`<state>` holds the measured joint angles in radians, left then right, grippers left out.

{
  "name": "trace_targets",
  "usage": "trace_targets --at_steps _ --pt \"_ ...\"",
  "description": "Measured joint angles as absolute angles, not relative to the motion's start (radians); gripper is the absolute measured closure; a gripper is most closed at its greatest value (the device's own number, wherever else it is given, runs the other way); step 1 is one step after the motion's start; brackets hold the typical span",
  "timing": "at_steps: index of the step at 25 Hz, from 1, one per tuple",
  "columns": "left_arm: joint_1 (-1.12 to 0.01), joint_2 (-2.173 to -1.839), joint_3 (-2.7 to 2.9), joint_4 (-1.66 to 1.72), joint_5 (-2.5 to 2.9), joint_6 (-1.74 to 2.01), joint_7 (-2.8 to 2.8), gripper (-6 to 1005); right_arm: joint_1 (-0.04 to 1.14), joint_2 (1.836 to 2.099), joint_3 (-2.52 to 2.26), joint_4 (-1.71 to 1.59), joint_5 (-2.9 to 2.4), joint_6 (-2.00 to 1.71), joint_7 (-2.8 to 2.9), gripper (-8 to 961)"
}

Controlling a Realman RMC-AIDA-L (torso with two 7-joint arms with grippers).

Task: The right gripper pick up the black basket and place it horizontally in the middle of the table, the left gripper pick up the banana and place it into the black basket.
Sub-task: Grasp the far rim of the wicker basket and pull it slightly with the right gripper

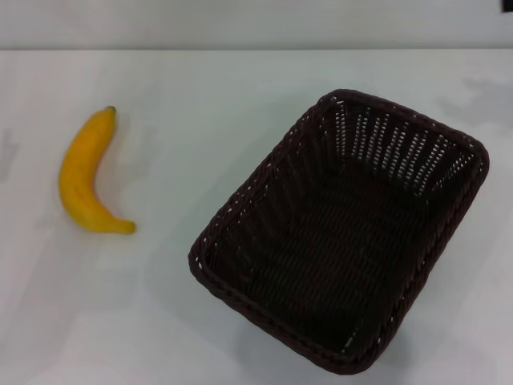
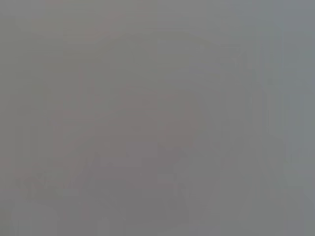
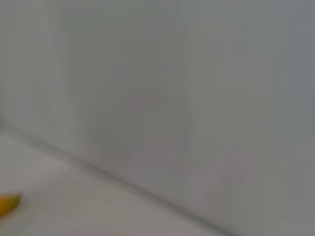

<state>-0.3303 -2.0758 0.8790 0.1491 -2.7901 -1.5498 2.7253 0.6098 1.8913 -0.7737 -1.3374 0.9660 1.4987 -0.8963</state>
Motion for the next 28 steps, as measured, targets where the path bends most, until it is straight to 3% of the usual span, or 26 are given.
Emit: trace_targets --at_steps 6,11,20,28 --pt "-0.339 -2.073 0.879 0.15 -2.776 -1.549 2.725 127 0.818 1.889 -0.791 -1.29 0.703 1.671 -0.771 250" --pt "-0.327 -2.073 0.875 0.16 -2.755 -1.549 2.71 128 0.93 1.925 -0.826 -1.208 0.579 1.692 -0.747 167" --pt "-0.303 -2.074 0.874 0.164 -2.755 -1.555 2.702 130 1.037 1.958 -0.92 -1.008 0.502 1.644 -0.743 92" --pt "-0.296 -2.071 0.876 0.166 -2.755 -1.557 2.701 131 1.101 1.962 -0.933 -0.859 0.406 1.582 -0.734 89"
